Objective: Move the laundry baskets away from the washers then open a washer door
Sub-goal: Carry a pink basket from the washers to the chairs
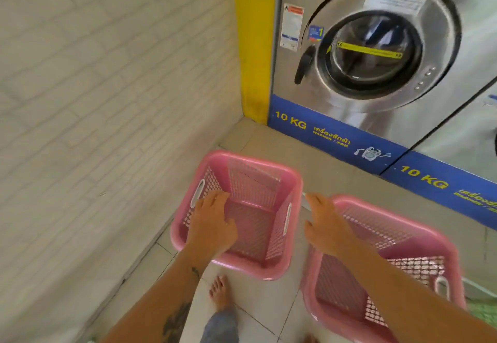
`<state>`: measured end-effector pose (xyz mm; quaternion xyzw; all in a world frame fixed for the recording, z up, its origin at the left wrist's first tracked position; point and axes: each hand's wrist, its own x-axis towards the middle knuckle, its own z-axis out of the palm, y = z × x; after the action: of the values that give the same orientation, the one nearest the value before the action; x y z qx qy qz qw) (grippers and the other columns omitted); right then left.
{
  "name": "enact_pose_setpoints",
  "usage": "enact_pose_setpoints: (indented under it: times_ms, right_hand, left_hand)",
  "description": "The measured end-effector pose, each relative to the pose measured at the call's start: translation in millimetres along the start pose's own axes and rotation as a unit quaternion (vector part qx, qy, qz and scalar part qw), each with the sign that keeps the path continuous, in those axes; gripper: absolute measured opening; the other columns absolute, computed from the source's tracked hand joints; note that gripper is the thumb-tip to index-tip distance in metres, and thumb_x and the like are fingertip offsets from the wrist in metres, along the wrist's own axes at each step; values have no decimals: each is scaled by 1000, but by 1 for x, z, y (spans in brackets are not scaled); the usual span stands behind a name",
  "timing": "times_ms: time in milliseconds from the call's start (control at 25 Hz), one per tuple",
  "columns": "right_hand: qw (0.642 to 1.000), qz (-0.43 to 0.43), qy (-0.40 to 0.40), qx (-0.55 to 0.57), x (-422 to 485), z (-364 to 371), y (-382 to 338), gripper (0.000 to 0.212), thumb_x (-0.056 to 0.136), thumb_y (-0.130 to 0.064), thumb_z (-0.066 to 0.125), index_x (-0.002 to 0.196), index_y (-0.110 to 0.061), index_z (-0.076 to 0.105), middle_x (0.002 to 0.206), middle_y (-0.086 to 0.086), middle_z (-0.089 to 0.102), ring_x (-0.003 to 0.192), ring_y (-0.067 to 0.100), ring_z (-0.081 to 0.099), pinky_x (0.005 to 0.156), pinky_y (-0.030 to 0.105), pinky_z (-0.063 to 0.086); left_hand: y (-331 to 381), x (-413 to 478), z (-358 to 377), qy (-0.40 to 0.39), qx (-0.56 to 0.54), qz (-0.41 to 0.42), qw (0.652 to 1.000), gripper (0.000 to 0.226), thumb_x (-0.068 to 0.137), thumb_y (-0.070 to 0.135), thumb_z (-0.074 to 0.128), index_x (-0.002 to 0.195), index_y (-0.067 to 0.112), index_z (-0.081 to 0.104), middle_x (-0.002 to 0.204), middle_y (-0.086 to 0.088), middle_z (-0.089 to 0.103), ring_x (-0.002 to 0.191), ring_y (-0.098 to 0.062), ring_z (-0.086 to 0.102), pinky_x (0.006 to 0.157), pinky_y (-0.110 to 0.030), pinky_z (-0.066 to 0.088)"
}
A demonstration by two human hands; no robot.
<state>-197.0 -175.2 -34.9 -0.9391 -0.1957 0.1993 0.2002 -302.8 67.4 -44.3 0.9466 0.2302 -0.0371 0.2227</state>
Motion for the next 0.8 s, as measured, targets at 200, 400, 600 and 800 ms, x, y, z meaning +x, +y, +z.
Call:
enact_pose_setpoints:
  times_ms: [200,400,600,800]
  right_hand:
    - [996,81,-13,-41,76,80,5,66,82,-13,58,142,-15,31,137,6,40,128,28,41,109,46,35]
    - [984,171,9,-47,131,148,25,81,80,-5,57,148,-17,17,153,14,22,140,38,29,111,56,34]
    - [973,222,52,-26,157,200,46,86,88,-6,50,153,-21,-5,161,10,-1,139,47,28,104,56,38]
    - [972,205,89,-77,158,219,57,101,78,0,61,152,-18,-5,159,6,2,123,48,43,80,51,54]
  left_hand:
    - [-86,89,47,-28,82,41,995,78,73,32,64,143,23,30,154,-4,28,139,-30,22,110,-51,34]
    - [-153,166,90,-52,128,61,989,86,66,31,69,141,21,29,153,-6,21,134,-32,21,106,-49,35]
    - [-194,208,133,-59,142,75,985,96,67,28,70,149,26,19,160,-7,7,139,-35,19,107,-53,35]
    - [-222,218,159,-36,119,115,986,95,72,14,73,150,18,19,160,-10,6,138,-37,23,93,-52,49]
